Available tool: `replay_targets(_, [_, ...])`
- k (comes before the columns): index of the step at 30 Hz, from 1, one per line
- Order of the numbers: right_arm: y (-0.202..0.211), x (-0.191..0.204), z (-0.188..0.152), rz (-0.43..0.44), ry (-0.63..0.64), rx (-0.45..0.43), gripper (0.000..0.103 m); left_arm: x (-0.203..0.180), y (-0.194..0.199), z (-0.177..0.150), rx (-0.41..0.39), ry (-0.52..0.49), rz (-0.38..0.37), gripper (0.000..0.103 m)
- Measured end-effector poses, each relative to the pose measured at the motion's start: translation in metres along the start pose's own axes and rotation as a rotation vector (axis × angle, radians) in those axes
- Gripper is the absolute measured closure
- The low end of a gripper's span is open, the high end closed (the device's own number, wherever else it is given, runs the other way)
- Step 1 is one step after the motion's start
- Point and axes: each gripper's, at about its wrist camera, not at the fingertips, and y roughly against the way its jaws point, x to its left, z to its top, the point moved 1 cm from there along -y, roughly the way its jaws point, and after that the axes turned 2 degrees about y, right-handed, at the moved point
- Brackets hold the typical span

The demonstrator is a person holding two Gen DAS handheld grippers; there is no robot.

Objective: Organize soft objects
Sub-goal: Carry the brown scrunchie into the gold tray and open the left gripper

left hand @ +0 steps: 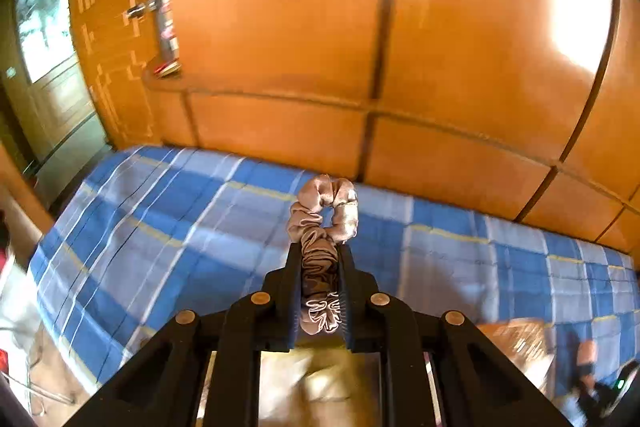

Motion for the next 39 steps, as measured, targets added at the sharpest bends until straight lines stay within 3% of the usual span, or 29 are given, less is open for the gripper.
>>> replay_targets(11, [0.002, 0.007, -0.003, -0.059, -0.010, -0.020, 0.066, 0.102, 0.042, -0.136, 0.029, 0.133, 0.017, 0.087])
replay_targets(22, [0.002, 0.014, -0.004, -0.117, -0.011, -0.047, 0.066, 0.130, 0.039, -0.238, 0.137, 0.314, 0.029, 0.083])
replay_targets(25, [0.002, 0.015, -0.005, -0.125, -0.019, -0.051, 0.066, 0.127, 0.031, -0.253, 0.167, 0.325, 0.047, 0.080])
replay_targets(28, [0.002, 0.015, -0.005, -0.131, -0.022, -0.046, 0.066, 0.123, 0.026, -0.261, 0.185, 0.344, 0.043, 0.068])
replay_targets(32, [0.000, 0.016, -0.003, -0.138, -0.023, -0.038, 0.067, 0.111, 0.033, -0.264, 0.141, 0.295, 0.078, 0.052])
replay_targets(39, [0.000, 0.018, -0.004, -0.156, -0.044, -0.052, 0.067, 0.101, 0.054, -0.253, 0.042, 0.230, 0.120, 0.040])
